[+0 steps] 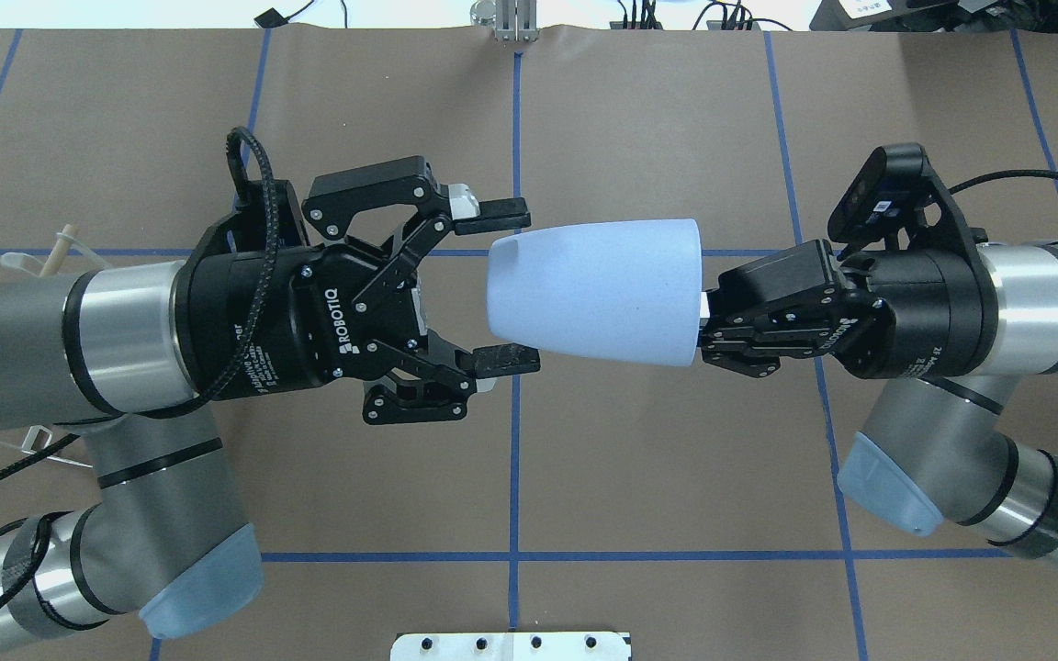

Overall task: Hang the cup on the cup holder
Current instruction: 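Close the left gripper on the cup rim while the right gripper holds, then carry the cup with the left gripper toward the rack while the right gripper withdraws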

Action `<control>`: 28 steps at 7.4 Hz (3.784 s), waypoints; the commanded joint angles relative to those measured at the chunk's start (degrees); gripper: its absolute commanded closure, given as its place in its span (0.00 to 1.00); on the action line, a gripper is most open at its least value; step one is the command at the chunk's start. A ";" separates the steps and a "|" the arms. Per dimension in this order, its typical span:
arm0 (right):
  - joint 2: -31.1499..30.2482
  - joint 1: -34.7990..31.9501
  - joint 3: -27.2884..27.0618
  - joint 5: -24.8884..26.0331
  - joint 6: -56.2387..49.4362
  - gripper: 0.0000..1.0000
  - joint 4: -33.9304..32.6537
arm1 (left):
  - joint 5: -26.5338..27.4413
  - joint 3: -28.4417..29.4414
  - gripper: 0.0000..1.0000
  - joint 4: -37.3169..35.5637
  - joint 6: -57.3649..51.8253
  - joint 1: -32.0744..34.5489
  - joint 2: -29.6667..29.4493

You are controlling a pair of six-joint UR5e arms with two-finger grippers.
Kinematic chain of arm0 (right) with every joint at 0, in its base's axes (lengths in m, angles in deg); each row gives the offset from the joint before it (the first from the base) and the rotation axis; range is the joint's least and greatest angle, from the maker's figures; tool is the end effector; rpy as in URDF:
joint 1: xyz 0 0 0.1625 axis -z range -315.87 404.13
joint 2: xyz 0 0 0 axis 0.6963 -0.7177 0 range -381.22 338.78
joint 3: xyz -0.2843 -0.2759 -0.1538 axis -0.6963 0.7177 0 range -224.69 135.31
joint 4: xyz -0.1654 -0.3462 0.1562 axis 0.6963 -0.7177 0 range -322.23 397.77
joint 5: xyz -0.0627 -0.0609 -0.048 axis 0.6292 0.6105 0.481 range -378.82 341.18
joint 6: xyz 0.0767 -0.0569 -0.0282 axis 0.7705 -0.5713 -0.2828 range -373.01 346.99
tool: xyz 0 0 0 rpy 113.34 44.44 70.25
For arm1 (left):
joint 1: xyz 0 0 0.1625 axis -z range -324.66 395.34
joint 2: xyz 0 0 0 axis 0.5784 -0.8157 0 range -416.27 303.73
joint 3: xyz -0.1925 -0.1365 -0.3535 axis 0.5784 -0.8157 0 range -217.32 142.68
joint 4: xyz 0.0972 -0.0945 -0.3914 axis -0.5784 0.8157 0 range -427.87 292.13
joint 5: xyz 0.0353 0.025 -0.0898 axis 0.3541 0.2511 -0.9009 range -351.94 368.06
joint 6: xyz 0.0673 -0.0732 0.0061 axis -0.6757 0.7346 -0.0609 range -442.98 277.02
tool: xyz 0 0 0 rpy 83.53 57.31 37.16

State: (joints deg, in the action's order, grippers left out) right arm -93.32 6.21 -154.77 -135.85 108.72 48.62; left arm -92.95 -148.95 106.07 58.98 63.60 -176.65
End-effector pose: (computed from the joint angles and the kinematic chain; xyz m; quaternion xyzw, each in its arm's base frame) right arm -0.2795 -0.3296 0.1931 -0.0330 -0.9133 0.0158 0.4056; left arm 0.3447 -0.3151 0.0806 -0.2247 0.8957 -0.1725 0.3428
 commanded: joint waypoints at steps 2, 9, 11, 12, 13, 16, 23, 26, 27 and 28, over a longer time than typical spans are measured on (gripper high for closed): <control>-0.06 0.04 -0.05 0.05 -0.09 1.00 -0.03 | 0.02 0.00 0.05 -0.01 -0.28 -0.05 0.06; -0.41 0.40 -0.05 2.16 0.00 0.00 0.14 | -0.77 -1.49 1.00 -0.18 -0.28 -0.05 0.94; -3.20 -2.40 0.21 1.64 -0.44 0.00 0.23 | -4.08 -2.80 1.00 -0.36 -0.89 1.52 3.13; -4.09 -4.16 0.39 0.94 -2.36 0.00 -0.20 | -4.72 -2.55 1.00 -0.53 -2.37 3.80 4.27; -6.45 -6.70 1.17 -1.07 -5.25 0.00 -0.82 | -4.72 -2.37 1.00 -0.62 -3.17 6.26 6.02; -8.40 -21.70 14.93 -5.40 -18.82 0.00 -1.09 | -4.55 -2.63 1.00 -11.57 -22.44 10.67 10.07; -14.73 -42.21 21.22 -3.90 -85.59 0.00 -51.11 | -4.81 -15.88 1.00 -72.59 -67.53 22.35 10.97; -14.56 -44.95 20.61 -4.60 -111.83 0.00 -76.68 | -6.57 -16.43 1.00 -90.75 -89.00 25.79 10.96; -15.00 -44.96 20.61 -4.96 -118.07 0.00 -83.63 | -7.00 -16.43 1.00 -94.80 -92.62 25.79 11.13; -14.74 -44.96 19.30 -6.00 -120.39 0.00 -90.32 | -8.66 -16.17 1.00 -98.93 -93.96 25.79 11.31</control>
State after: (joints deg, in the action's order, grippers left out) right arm -108.10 -38.63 -134.41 -140.84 -6.35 -32.61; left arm -100.15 -165.27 12.57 -31.67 89.27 -165.57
